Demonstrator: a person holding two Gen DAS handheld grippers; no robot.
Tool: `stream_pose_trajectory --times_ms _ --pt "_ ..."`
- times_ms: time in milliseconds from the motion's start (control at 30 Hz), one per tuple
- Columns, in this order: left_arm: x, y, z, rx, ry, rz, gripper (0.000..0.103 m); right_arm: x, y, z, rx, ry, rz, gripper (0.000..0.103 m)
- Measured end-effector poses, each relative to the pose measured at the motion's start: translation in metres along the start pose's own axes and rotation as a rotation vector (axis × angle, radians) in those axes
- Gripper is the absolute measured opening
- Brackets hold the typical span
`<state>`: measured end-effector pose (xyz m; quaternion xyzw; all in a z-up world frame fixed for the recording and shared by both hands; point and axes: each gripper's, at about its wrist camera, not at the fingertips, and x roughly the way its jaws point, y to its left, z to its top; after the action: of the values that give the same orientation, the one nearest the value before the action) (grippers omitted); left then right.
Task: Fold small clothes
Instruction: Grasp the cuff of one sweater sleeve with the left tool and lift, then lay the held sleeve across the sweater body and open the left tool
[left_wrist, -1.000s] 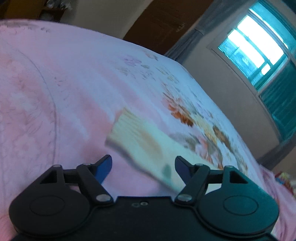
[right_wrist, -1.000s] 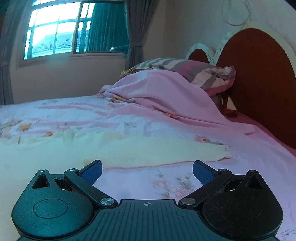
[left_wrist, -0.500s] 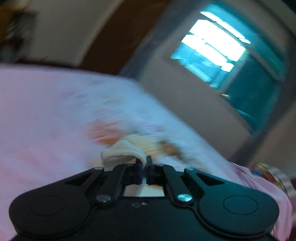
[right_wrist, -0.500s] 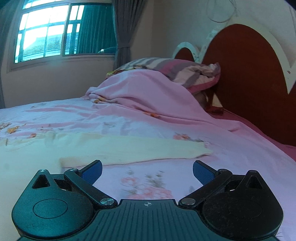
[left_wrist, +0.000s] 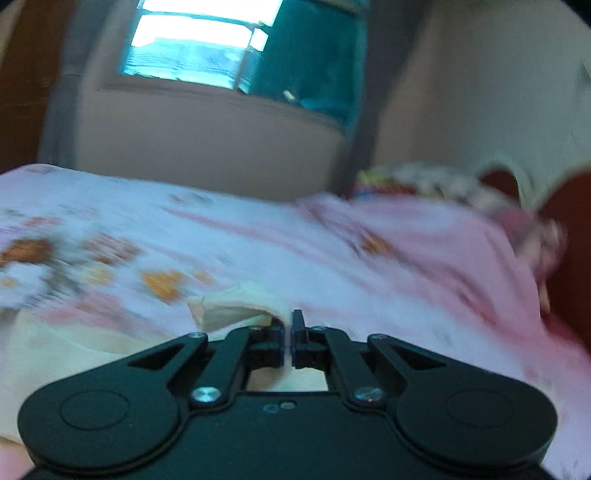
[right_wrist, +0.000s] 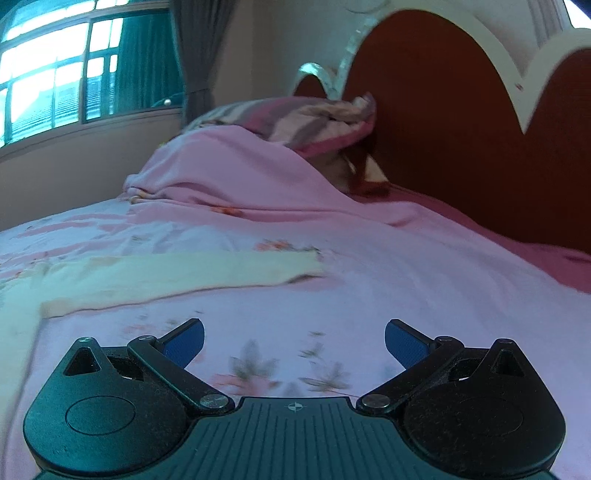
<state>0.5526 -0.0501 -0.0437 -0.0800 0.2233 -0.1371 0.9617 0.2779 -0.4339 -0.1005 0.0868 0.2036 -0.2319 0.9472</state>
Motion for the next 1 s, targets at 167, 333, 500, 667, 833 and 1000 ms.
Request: stream_pose_trajectory --times_ms 167,333,500,667,833,1000 --pt "0.033 -0.045 -0.048 0.094 0.077 -0.003 0.000 0.007 -0.027 -0.006 0.045 0.011 -0.008 0.103" --pt "0.047 -0.067 -0.052 0.152 0.086 -0.002 0.000 0.013 -0.043 -0.012 0.091 0.019 -0.005 0.103" --pt "0.074 -0.088 -0.063 0.223 0.245 0.022 0.024 0.015 -0.049 -0.019 0.127 0.032 0.001 0.103" --pt "0.055 -0.116 -0.075 0.294 0.241 -0.236 0.066 0.018 -0.054 -0.024 0.160 0.039 -0.004 0.103" --pt "0.002 -0.064 -0.069 0.152 0.121 -0.238 0.068 0.017 -0.063 -0.027 0.206 0.038 0.007 0.103" --pt "-0.049 0.030 -0.060 0.107 0.052 0.041 0.068 0.020 -0.059 -0.023 0.192 0.058 0.044 0.103"
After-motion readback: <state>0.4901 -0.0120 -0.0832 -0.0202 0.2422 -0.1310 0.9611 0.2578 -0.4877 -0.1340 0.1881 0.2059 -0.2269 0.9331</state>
